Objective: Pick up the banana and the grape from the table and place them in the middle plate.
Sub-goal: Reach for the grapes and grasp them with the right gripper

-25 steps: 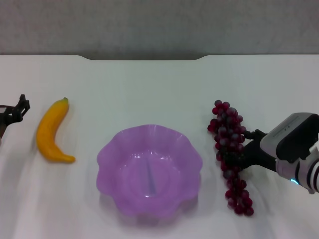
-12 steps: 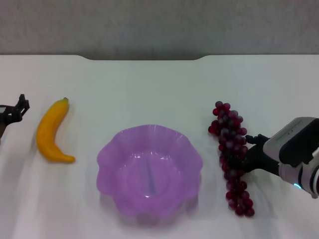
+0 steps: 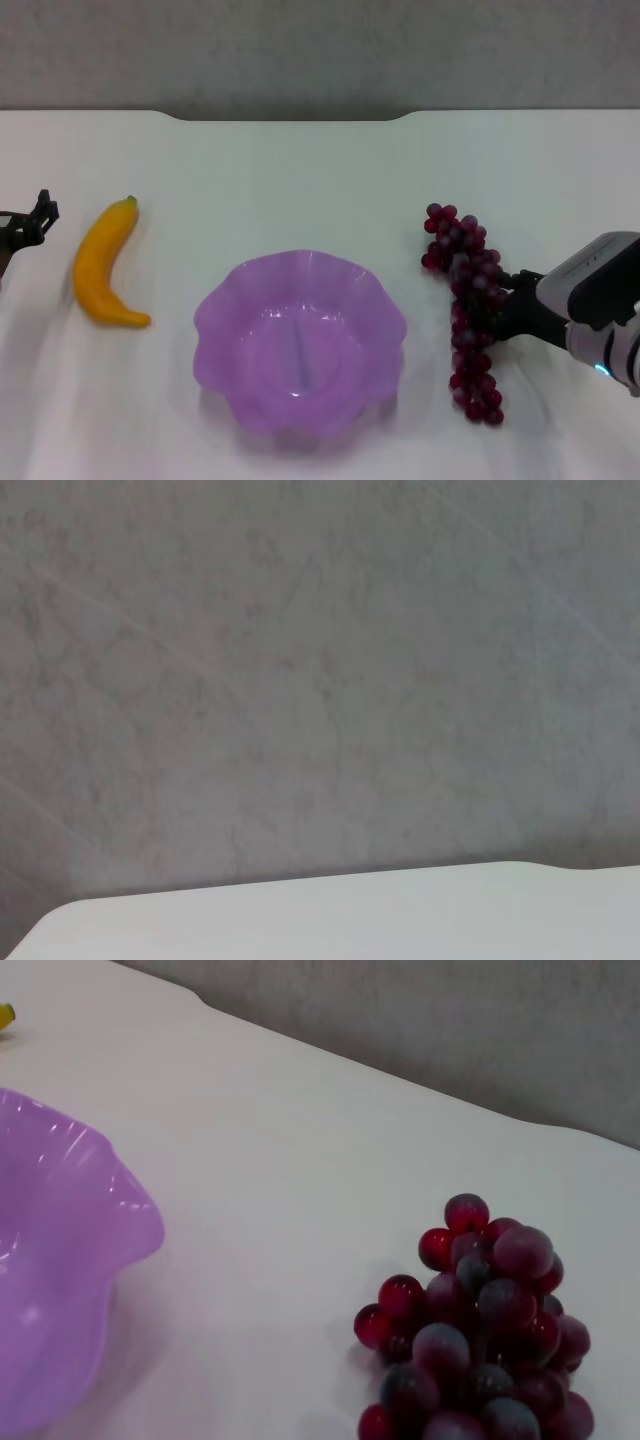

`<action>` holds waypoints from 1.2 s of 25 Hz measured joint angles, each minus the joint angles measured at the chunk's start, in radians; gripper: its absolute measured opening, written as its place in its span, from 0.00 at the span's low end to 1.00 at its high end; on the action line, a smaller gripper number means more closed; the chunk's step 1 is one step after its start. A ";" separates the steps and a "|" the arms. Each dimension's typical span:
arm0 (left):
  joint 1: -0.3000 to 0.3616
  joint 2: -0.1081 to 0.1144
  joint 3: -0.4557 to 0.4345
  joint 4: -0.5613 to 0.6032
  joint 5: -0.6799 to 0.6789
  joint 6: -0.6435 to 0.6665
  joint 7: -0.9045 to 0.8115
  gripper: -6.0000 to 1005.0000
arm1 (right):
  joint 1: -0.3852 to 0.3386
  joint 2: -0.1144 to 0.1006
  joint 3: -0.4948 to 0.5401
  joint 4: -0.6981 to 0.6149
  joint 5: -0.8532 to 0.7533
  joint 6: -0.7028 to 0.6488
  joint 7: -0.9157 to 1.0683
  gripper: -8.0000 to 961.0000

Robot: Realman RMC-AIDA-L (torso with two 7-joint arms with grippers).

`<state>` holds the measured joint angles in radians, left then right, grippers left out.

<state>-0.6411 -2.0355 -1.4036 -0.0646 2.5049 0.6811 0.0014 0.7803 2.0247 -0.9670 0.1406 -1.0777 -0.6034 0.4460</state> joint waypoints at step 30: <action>0.000 0.000 0.000 0.002 0.000 0.000 0.000 0.88 | -0.027 -0.001 -0.007 -0.043 0.001 -0.012 -0.009 0.22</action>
<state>-0.6412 -2.0355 -1.4036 -0.0630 2.5049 0.6811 0.0015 0.7537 2.0233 -0.9744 0.0978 -1.0769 -0.6155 0.4373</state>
